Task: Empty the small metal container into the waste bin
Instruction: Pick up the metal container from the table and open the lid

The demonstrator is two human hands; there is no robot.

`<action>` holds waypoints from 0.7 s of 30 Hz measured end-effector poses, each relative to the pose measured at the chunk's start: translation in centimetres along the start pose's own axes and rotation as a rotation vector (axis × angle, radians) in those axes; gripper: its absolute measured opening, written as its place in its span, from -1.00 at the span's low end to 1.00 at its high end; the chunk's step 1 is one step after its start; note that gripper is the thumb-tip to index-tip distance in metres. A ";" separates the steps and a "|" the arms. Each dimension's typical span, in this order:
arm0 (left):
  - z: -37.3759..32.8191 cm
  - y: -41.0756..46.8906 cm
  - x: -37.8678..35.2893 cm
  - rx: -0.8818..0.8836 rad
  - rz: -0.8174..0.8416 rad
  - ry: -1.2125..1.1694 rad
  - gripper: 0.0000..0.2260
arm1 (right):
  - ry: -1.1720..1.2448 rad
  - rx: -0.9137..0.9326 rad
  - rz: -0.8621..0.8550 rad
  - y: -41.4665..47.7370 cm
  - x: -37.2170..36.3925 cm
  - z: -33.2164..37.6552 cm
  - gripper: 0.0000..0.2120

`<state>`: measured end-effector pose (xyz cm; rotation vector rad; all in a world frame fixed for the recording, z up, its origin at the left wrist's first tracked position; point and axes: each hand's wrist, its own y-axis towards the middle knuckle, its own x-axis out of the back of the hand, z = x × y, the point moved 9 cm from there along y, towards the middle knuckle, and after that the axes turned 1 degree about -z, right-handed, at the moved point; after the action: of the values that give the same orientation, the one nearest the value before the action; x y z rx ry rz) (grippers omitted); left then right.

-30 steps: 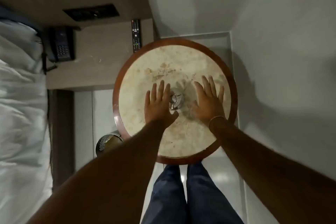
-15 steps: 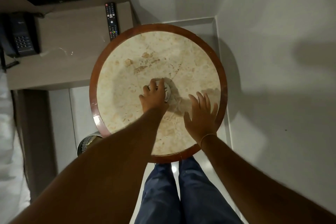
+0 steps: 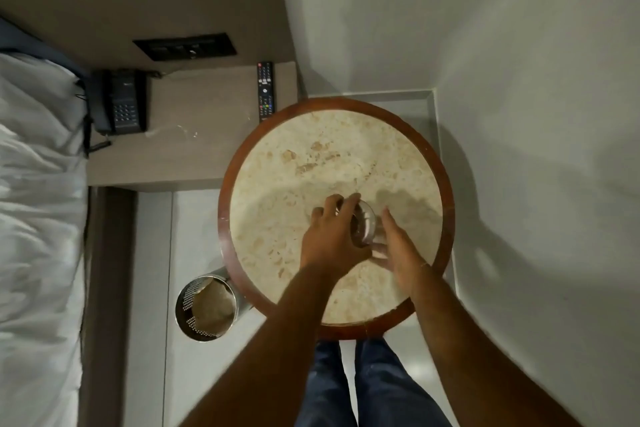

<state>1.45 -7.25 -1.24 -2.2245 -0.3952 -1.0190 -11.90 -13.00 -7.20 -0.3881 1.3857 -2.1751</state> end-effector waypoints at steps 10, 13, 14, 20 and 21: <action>1.9 -7.8 4.0 -0.063 -0.193 0.047 -0.10 | 0.359 -0.123 0.422 -1.5 -8.1 -4.3 -0.29; 4.9 -10.2 3.6 -0.006 -0.193 -0.021 -0.06 | 0.287 -0.136 0.430 -0.8 -10.1 -6.6 -0.39; 5.9 -11.1 3.5 0.013 -0.203 -0.043 -0.06 | 0.254 -0.146 0.435 -0.7 -10.9 -7.2 -0.43; 13.5 -18.5 3.1 0.212 -0.415 -0.292 -0.14 | 0.071 -0.238 0.481 0.7 -16.1 -11.7 -0.35; 15.0 -20.3 3.0 0.261 -0.467 -0.351 -0.16 | 0.035 -0.229 0.473 0.9 -17.2 -12.1 -0.36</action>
<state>1.55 17.86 2.59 -2.1112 -1.1776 -0.7366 -3.65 5.59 -12.59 -0.0872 1.5662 -1.6553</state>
